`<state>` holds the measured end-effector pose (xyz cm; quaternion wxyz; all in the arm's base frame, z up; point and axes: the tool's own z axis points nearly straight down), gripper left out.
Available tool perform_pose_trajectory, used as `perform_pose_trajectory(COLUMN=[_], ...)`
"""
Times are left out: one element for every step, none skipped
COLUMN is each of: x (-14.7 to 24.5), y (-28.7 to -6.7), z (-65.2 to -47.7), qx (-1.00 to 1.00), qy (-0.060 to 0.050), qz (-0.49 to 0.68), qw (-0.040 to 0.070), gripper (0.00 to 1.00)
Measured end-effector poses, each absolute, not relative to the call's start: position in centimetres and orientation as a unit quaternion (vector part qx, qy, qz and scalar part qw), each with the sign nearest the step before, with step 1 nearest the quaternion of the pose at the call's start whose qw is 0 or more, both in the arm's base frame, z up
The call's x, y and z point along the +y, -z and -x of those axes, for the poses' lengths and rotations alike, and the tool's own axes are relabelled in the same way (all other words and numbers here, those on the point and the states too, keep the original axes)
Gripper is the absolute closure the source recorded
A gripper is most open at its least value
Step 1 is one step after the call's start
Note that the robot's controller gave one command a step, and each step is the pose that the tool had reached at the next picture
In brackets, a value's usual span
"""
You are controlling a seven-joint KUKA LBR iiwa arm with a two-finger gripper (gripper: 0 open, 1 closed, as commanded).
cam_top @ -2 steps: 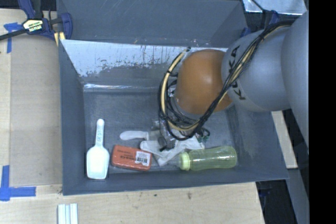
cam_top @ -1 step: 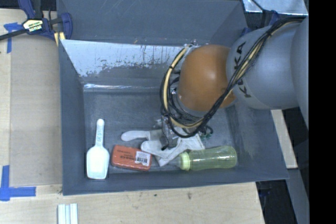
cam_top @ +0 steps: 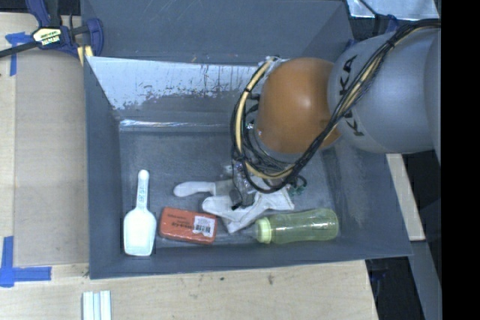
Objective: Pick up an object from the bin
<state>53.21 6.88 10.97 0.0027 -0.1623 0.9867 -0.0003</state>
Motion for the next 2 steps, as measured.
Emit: perform_pose_trajectory(x=[6.9,6.9], y=[-11.8,-13.7], z=[-53.1,-52.9], qx=[0.987,0.987], qy=[0.000,0.000], qz=[0.162,0.162], qw=[0.001,-0.004], gripper=[1.00,1.00])
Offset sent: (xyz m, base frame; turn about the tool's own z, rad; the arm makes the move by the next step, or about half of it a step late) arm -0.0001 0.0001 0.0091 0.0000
